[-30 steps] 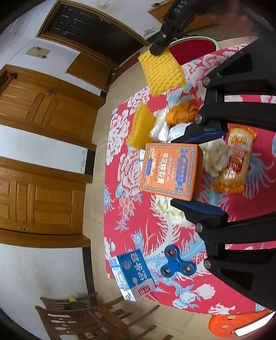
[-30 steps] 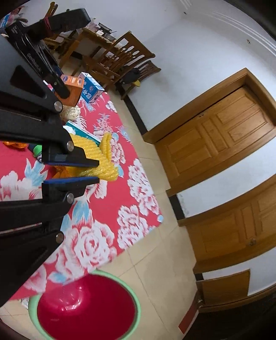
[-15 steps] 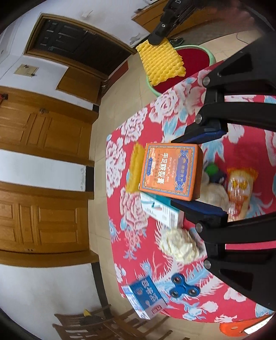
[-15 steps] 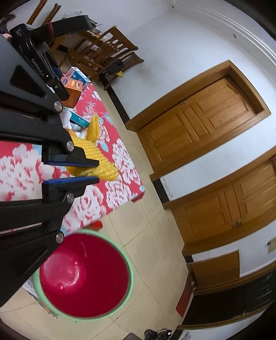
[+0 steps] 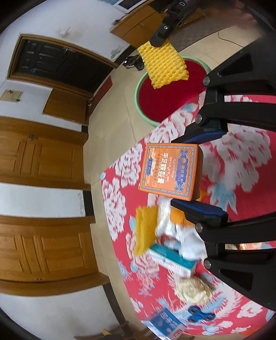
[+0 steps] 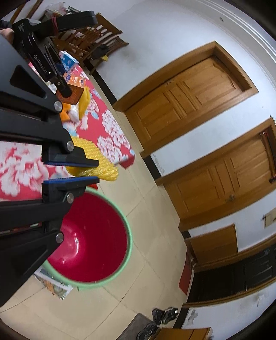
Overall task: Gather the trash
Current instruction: 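Carry the orange box and yellow foam net over the green-rimmed bucket with both tools, then open the left tool to drop the orange box while the right tool drops the foam net into the bucket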
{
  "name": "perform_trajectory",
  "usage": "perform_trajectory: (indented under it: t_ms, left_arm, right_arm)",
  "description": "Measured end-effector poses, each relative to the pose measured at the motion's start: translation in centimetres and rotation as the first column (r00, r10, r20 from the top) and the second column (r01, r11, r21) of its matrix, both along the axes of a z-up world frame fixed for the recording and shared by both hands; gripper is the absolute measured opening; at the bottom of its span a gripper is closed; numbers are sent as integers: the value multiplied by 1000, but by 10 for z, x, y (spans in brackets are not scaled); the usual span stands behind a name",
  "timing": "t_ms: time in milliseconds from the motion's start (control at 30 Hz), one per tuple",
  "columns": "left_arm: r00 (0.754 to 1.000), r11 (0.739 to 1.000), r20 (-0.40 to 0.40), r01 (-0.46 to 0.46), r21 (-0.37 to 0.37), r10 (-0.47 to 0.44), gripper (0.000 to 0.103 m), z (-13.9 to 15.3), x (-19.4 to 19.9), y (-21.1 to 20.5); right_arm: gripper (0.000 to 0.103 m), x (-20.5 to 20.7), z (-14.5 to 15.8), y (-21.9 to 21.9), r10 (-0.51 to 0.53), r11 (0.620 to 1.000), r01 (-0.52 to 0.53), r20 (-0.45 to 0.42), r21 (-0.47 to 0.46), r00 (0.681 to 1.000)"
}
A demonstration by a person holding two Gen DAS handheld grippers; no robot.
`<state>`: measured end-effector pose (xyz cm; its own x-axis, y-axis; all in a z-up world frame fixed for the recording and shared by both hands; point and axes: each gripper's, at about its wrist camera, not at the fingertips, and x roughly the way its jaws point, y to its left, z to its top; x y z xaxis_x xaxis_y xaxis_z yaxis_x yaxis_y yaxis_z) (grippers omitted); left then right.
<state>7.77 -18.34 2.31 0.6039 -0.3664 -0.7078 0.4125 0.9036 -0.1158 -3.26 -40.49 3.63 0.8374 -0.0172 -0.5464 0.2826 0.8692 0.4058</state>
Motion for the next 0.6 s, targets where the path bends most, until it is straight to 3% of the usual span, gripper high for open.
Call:
perform_trajectory:
  t_ms: [600]
  left_arm:
    - [981, 980, -34, 192, 43, -191, 48, -26, 1, -107]
  right_arm:
    - [10, -19, -39, -69, -162, 987, 161, -78, -19, 984]
